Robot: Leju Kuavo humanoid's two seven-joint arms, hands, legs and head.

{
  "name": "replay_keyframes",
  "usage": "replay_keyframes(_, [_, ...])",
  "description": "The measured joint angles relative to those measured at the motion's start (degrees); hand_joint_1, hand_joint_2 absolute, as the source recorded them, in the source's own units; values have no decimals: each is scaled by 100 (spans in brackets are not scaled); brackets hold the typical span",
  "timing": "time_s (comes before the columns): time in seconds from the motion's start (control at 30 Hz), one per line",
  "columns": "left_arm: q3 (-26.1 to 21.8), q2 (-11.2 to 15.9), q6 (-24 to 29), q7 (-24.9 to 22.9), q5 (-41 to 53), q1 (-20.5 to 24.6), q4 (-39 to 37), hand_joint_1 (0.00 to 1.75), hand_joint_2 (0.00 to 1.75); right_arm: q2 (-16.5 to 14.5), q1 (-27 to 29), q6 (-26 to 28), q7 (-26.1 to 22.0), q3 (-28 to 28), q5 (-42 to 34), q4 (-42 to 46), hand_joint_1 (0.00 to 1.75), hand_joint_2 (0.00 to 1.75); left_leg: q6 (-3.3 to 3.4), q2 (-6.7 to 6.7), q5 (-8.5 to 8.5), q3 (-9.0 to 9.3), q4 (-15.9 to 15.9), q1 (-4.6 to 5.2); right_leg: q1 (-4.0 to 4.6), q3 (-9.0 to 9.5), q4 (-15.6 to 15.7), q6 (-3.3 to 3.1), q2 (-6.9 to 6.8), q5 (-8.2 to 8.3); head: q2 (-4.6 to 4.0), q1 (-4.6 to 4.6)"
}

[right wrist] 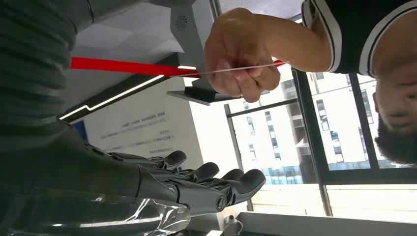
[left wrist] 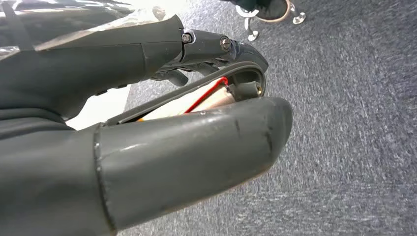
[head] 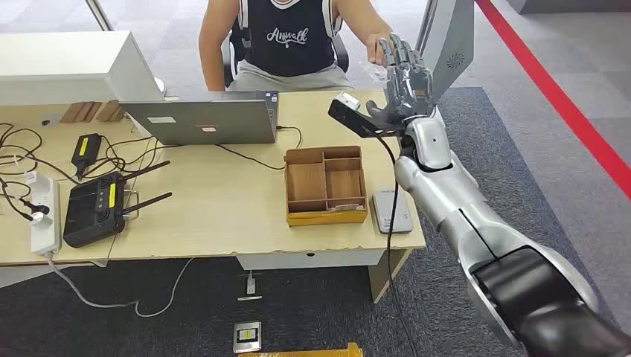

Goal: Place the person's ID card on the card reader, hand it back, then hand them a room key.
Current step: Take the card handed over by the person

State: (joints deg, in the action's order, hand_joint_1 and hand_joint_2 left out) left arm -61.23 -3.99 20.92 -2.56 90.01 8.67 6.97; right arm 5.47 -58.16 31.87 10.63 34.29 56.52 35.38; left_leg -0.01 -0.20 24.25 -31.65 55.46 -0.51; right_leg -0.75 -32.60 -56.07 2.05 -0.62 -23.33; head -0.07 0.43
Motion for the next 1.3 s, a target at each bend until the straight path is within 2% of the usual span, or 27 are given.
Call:
replay_keyframes(0.47, [201,14,-15,175,0,-40,0,0,0,-181,-7,-2,121,307,34,-182,0,175,0,2,1,2,1,2,-1,-1,3,0,1,1,0,1])
replay_keyframes(1.27, [343,14,-35,293,0,-58,0,0,0,-141,-16,-122,280,536,50,-276,0,175,0,3,1,3,1,1,0,-2,3,0,1,1,0,0])
replay_keyframes(1.3, [345,14,-35,298,0,-58,0,0,0,-129,-18,-128,286,536,46,-281,44,175,0,3,1,3,1,1,-1,-2,3,0,1,1,0,0])
